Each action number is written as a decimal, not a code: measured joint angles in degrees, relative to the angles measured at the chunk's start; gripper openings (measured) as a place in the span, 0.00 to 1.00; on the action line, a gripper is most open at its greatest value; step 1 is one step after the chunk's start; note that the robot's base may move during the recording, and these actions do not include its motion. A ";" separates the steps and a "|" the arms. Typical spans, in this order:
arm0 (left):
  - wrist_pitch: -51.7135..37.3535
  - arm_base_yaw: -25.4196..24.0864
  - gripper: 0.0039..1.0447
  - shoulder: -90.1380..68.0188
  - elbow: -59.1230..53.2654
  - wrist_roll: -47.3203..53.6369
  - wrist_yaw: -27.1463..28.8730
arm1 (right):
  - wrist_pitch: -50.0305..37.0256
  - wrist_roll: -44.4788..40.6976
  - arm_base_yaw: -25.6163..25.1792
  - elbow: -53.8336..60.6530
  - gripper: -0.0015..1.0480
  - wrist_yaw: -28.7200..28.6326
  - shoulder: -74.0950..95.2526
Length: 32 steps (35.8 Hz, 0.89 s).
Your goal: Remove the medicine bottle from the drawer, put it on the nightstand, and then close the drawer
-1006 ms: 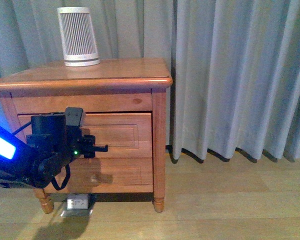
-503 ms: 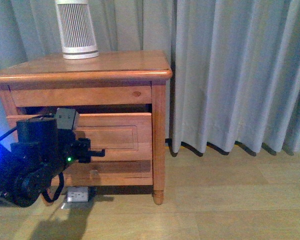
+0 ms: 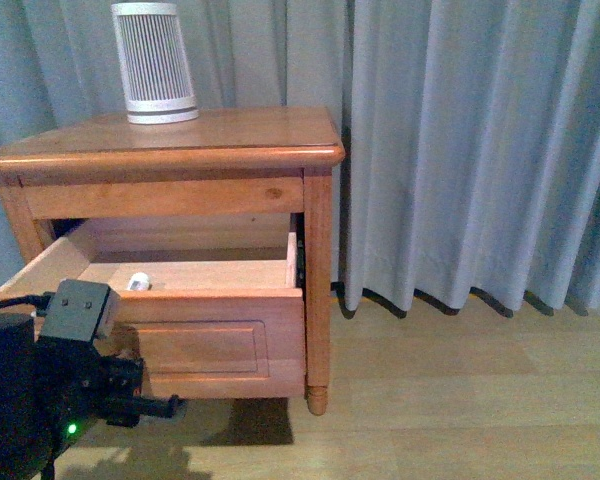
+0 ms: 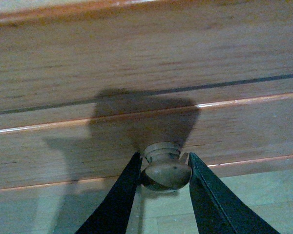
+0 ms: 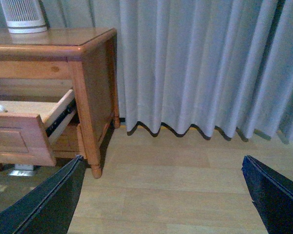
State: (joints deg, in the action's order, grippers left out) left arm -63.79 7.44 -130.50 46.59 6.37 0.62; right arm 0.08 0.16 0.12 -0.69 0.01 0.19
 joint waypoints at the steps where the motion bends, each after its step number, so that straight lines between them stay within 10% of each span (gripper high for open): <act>1: 0.00 0.07 0.23 0.24 -0.46 0.02 0.07 | 0.00 0.00 0.00 0.00 0.93 0.00 0.00; 6: 0.98 0.50 0.24 2.75 -3.78 0.20 0.28 | 0.00 0.00 0.00 0.00 0.93 0.00 0.00; 20: 7.72 -2.89 0.94 12.94 -9.57 -0.24 -1.73 | 0.00 0.00 0.00 0.00 0.93 0.00 0.00; 32: 22.29 -9.25 0.94 42.03 -6.93 -5.53 -5.46 | 0.00 -0.02 0.00 0.00 0.93 0.00 0.00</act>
State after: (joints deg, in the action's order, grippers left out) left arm -41.50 -1.80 -88.47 39.66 0.84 -4.84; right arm 0.08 0.14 0.12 -0.69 0.01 0.19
